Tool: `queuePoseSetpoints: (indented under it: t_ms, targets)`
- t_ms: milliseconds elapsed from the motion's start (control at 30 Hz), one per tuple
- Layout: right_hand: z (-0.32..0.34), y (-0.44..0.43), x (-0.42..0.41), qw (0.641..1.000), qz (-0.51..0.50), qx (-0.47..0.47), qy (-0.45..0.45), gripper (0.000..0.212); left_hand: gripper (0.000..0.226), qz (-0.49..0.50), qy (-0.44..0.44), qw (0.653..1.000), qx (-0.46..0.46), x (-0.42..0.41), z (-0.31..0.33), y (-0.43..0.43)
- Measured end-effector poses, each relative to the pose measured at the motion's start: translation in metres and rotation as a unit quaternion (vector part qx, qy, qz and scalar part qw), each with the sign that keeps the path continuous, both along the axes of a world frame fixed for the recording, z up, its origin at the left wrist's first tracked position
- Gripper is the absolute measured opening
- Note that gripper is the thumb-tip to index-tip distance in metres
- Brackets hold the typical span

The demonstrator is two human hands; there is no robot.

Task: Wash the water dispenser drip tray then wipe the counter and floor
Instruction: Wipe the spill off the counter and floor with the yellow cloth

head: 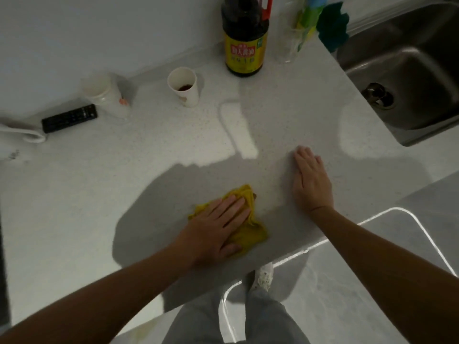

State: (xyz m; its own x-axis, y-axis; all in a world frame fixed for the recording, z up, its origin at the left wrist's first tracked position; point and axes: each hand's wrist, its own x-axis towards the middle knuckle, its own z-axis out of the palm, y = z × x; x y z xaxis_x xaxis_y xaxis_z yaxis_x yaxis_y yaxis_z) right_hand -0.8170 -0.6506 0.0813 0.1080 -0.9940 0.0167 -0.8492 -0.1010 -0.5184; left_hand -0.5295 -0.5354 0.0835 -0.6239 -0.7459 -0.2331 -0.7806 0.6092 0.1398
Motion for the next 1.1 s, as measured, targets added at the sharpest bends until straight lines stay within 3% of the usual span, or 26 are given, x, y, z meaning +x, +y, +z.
queuePoseSetpoints:
  t_ms: [200,400,567,733,800,867,933,1100]
  targets:
    - [0.002,0.003,0.004,1.000,0.013,0.016,0.023,0.055,0.088,0.199,-0.024,0.980,0.018,0.078,0.014,0.039]
    - [0.001,0.000,0.003,1.000,0.000,0.004,-0.017,0.057,0.084,0.344,-0.015,0.938,-0.050,0.045,0.013,-0.098]
    - [0.006,0.002,0.002,0.990,-0.071,0.007,-0.118,0.067,0.086,0.237,0.004,0.971,-0.025,-0.049,0.003,-0.194]
    - [0.029,-0.009,-0.010,0.939,-0.169,0.086,-0.286,0.063,0.084,0.032,0.023,0.998,-0.051,-0.090,0.006,-0.136]
    - [0.041,-0.011,-0.023,0.954,-0.131,0.127,-0.237,0.059,0.084,-0.006,0.025,0.999,-0.038,-0.081,0.002,-0.080]
    - [0.046,-0.007,-0.040,0.981,-0.042,0.151,-0.112,0.054,0.081,-0.005,0.027,0.999,-0.017,-0.066,-0.001,-0.021]
    - [0.046,0.000,-0.051,0.985,0.034,0.170,-0.001,0.057,0.080,0.020,0.023,1.000,-0.009,-0.039,-0.001,0.026]
    - [0.051,0.037,-0.064,0.990,0.072,0.115,0.039,0.061,0.084,0.123,-0.004,0.992,0.000,0.039,0.012,0.061]
